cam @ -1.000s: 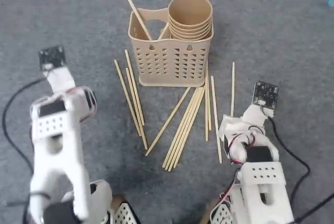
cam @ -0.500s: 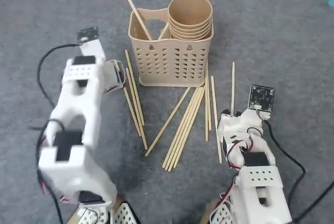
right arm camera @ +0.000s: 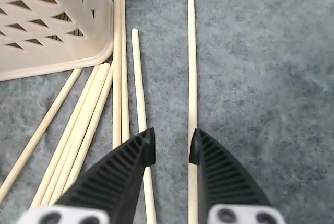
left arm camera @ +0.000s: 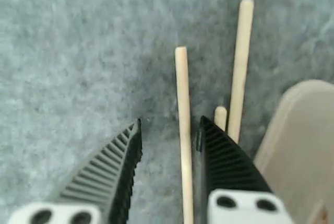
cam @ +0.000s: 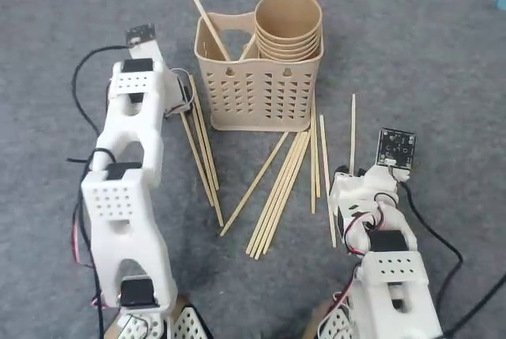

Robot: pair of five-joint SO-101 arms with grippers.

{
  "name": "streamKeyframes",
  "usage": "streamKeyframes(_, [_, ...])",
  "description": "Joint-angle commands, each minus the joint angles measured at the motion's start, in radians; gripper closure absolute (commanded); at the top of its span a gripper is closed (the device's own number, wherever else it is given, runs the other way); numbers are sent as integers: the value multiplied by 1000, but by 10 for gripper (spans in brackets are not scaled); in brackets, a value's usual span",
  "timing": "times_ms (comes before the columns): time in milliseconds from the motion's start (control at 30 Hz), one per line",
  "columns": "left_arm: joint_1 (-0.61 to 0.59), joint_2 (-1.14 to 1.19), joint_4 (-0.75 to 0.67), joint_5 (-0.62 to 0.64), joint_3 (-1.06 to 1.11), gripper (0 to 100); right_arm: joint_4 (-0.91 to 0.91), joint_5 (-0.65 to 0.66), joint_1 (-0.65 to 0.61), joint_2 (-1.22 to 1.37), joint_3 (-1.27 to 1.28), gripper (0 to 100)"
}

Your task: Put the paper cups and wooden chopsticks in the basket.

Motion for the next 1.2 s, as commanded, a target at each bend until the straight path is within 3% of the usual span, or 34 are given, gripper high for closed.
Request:
streamKeyframes(0, [5,25,48,44,-113,837,-30,14,10,-33,-5,883])
streamKeyframes(167, [3,81,117,120,-186,858,-30,14,12,-33,-5,883])
streamKeyframes(300, [3,110,149,118,-236,998,-30,14,12,-33,-5,883])
streamKeyframes(533, [2,101,215,118,-257,988,-31,14,45,-33,-11,882])
streamKeyframes(733, [-8,32,368,118,-344,988,-31,14,42,-33,-6,881])
streamKeyframes(967, [-48,-173,494,72,-423,988,-31,14,42,-33,-5,880])
streamKeyframes(1167, [-51,-376,505,52,-372,988,-31,14,42,-33,-5,879])
